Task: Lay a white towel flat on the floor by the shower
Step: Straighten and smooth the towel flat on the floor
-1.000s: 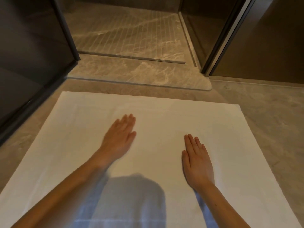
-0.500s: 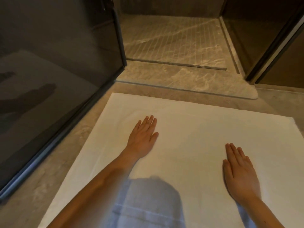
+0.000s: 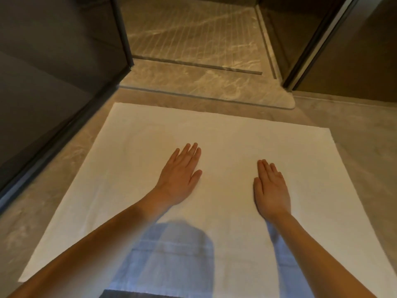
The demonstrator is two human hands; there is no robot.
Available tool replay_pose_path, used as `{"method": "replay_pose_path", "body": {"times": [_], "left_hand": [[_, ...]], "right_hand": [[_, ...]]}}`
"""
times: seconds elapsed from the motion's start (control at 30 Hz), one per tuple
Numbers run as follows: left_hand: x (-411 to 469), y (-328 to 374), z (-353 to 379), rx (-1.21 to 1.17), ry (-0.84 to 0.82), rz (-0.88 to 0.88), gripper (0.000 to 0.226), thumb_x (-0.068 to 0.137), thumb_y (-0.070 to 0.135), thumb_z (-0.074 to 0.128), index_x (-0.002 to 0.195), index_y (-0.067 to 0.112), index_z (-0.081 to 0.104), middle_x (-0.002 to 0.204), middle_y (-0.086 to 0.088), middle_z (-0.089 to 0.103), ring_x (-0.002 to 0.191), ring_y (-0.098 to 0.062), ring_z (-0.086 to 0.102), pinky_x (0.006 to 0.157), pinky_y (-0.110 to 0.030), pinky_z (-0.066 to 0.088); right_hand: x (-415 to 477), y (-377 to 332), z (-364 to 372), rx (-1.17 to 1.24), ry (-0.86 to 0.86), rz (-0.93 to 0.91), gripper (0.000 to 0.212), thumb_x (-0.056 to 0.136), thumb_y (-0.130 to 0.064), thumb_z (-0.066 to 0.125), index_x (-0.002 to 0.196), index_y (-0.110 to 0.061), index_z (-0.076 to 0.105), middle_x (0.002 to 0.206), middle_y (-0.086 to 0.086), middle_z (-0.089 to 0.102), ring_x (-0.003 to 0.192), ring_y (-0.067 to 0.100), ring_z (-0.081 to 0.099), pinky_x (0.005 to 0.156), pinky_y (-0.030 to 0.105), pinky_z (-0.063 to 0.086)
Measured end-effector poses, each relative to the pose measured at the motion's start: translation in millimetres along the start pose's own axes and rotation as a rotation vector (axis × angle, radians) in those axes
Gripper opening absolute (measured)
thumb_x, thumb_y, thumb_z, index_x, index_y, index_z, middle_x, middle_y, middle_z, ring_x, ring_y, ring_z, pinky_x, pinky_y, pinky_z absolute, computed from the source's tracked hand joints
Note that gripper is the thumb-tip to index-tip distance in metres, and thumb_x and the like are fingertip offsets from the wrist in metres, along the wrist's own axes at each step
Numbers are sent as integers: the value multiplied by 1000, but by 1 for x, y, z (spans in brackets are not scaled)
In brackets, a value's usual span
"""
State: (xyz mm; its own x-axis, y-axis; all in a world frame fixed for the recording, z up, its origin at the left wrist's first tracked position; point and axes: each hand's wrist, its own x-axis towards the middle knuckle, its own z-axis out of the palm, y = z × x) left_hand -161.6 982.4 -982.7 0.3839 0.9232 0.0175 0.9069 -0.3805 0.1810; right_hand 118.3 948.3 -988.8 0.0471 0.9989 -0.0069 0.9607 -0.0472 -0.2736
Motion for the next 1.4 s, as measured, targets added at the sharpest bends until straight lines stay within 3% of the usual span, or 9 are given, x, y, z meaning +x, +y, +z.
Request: {"method": "replay_pose_path", "body": {"times": [0.1, 0.23, 0.43, 0.6, 0.73, 0.83, 1.1, 1.23, 1.4], "left_hand": [[-28, 60, 5, -38, 6, 106, 63, 98, 42, 10, 154, 13, 6, 162, -3, -1, 149, -18, -2, 119, -32, -10], [-80, 116, 21, -161, 64, 184, 56, 100, 33, 30, 150, 7, 29, 158, -10, 22, 147, -24, 16, 120, -42, 14], [-107, 157, 41, -147, -42, 257, 58, 101, 37, 33, 150, 8, 27, 159, -10, 20, 148, -24, 15, 118, -45, 20], [-117, 98, 34, -61, -41, 137, 60, 100, 41, 29, 150, 9, 29, 159, -9, 21, 146, -24, 22, 118, -41, 18], [-154, 17, 16, -18, -48, -135, 64, 101, 46, 15, 154, 11, 11, 162, -4, 5, 149, -18, 3, 119, -39, 7], [-156, 3, 7, -10, -66, -145, 65, 101, 51, 8, 155, 14, 5, 163, -2, -2, 149, -13, -6, 120, -35, 1], [-134, -4, 8, -34, -51, -93, 61, 100, 43, 24, 149, 7, 28, 157, -10, 23, 145, -26, 23, 118, -45, 20], [-171, -61, 8, -50, -38, -279, 66, 98, 57, 4, 154, 23, -3, 161, 5, -9, 148, -9, -9, 120, -31, -3], [-170, -103, -12, -12, 12, -509, 66, 98, 54, 5, 152, 19, -10, 161, 3, -14, 145, -8, -19, 118, -30, -10]], "right_hand": [[-5, -7, -6, 18, -19, 15, 52, 104, -24, 24, 154, -13, 17, 162, 3, 15, 149, 19, 7, 121, 33, 3], [-54, -17, -11, 76, 5, -159, 51, 104, -27, 24, 153, -14, 23, 159, -2, 18, 148, 15, 11, 121, 32, 7], [-99, 14, -12, 35, -91, -175, 55, 102, -36, 20, 154, -18, 22, 160, -4, 17, 149, 13, 8, 122, 34, 11], [-103, 24, -3, -3, -111, -179, 55, 103, -37, 21, 155, -23, 12, 162, -8, 10, 149, 8, 0, 122, 33, 7], [-102, 17, -2, -1, -99, -161, 56, 102, -39, 17, 155, -21, 13, 162, -7, 10, 149, 7, -2, 122, 31, 2], [-84, -23, 1, 99, -64, -185, 58, 100, -40, 17, 154, -18, 18, 160, -7, 11, 149, 10, 3, 121, 28, 1], [-36, -149, 40, 105, -130, -420, 56, 104, -31, 27, 155, -15, 13, 162, 2, 10, 150, 18, 1, 121, 31, -4], [-35, -150, 54, 52, -137, -449, 57, 103, -35, 26, 155, -17, 11, 162, -1, 10, 150, 17, 1, 121, 30, -4], [-37, -154, 56, 44, -129, -430, 57, 103, -35, 24, 155, -17, 10, 162, -2, 10, 150, 16, 1, 121, 30, -4]]}}
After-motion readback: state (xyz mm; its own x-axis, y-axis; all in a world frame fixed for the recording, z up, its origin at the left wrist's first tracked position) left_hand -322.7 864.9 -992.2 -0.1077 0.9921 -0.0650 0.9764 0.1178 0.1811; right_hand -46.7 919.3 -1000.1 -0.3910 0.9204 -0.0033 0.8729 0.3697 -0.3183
